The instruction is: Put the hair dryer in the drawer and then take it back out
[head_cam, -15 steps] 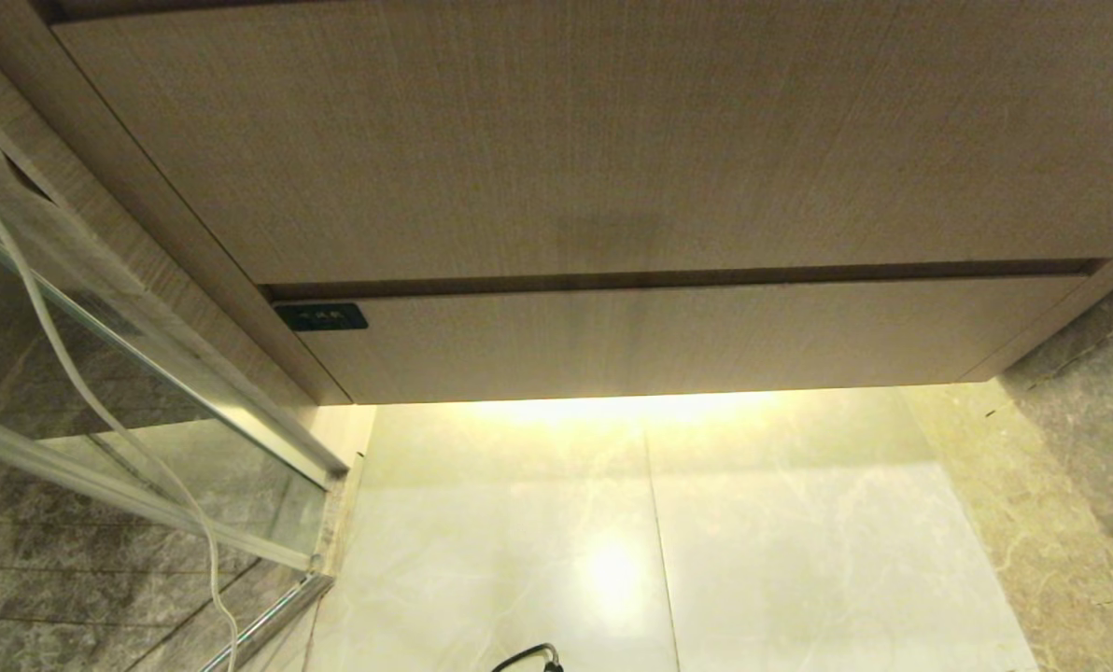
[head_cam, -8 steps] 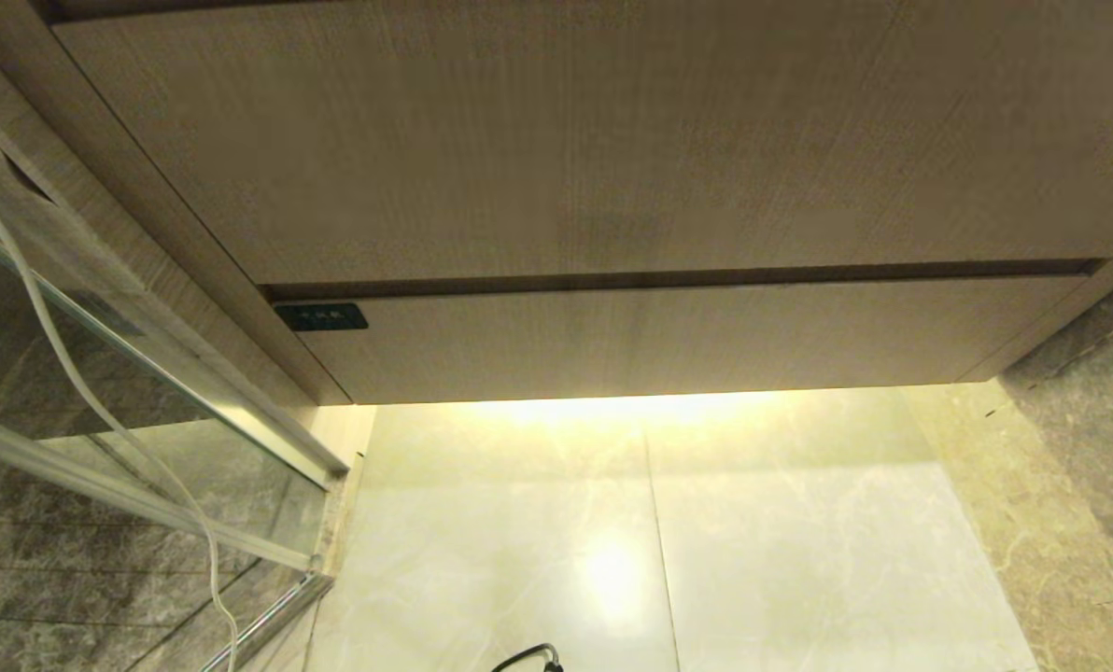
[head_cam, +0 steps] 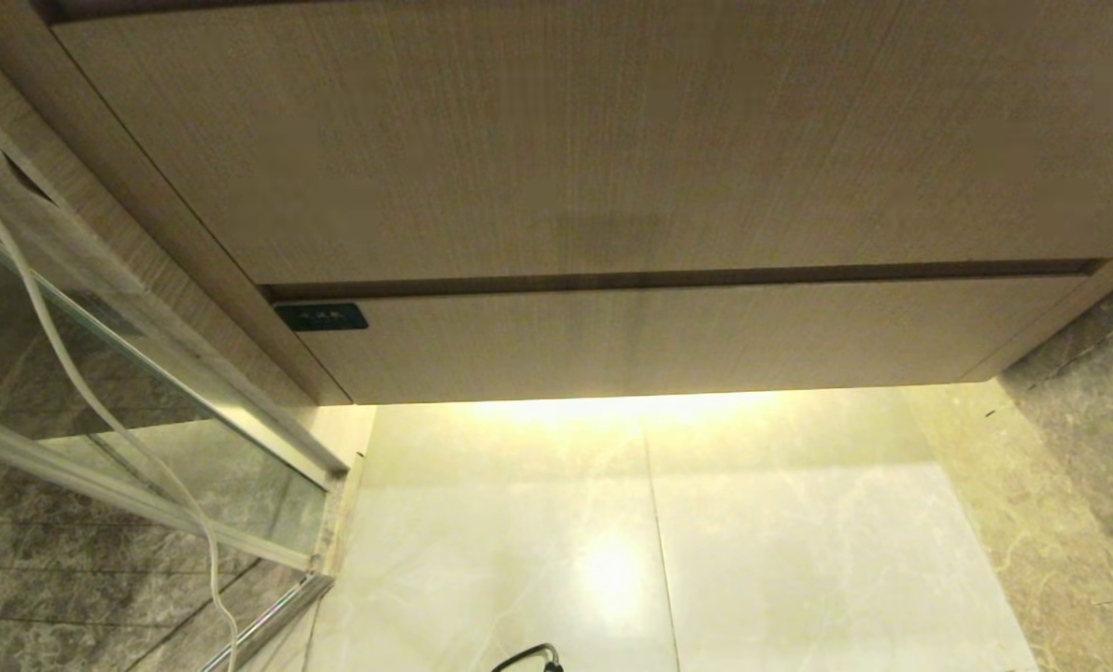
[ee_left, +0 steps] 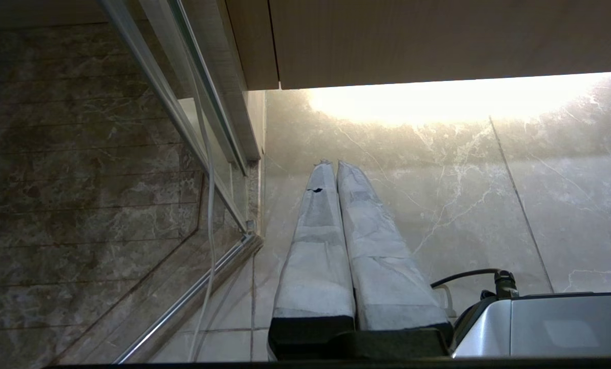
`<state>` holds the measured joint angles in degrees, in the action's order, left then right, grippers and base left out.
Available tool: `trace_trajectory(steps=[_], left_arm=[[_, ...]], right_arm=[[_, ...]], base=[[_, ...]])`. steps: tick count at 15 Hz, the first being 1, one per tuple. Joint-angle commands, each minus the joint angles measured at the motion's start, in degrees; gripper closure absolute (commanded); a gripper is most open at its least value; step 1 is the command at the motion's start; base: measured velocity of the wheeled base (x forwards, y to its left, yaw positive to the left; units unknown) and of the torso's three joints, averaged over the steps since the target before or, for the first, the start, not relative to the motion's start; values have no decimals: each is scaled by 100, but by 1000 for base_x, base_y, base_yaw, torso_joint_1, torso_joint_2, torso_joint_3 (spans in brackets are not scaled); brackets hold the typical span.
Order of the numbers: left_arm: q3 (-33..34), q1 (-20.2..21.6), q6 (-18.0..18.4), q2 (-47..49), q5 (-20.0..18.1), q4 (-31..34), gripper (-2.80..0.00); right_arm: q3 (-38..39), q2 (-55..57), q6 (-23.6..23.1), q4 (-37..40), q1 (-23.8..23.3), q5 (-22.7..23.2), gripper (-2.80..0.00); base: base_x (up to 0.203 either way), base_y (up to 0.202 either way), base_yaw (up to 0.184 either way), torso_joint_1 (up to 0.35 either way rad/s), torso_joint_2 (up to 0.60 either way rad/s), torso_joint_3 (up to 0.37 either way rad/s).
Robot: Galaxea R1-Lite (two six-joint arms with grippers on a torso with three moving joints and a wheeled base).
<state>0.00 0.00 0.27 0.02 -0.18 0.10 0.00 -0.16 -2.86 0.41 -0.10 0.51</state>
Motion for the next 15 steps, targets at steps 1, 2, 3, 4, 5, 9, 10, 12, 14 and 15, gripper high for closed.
trace_trajectory(steps=[1,2,3,4,5,9,10,12,14,15], left_arm=[[9,0,0,6,1,-1,0],[9,0,0,-2,1,-1,0],[9,0,0,6,1,-1,0],[8,0,0,6,1,-1,0],[9,0,0,6,1,-1,0],[9,0,0,6,1,-1,0],[9,0,0,6,1,-1,0],[2,0,0,6,1,-1,0],[9,0,0,6,1,-1,0],[9,0,0,6,1,-1,0]], right_arm=[[0,16,-4,2,1,2,0],[0,16,-4,2,1,2,0],[0,16,-4,2,1,2,0],[0,16,-12,2,1,2,0],[0,16,-12,2,1,2,0],[0,16,4,-15,1,2,0],[0,16,14,-15,1,-7,0],[0,16,26,-12,1,2,0],[0,16,23,-6,1,2,0],[0,16,31,-6,1,2,0]], base=[[0,0,0,0,0,0],[0,0,0,0,0,0],[0,0,0,0,0,0],[0,0,0,0,0,0],[0,0,0,0,0,0],[0,0,0,0,0,0],[0,0,0,0,0,0],[0,0,0,0,0,0],[0,0,0,0,0,0],[0,0,0,0,0,0]])
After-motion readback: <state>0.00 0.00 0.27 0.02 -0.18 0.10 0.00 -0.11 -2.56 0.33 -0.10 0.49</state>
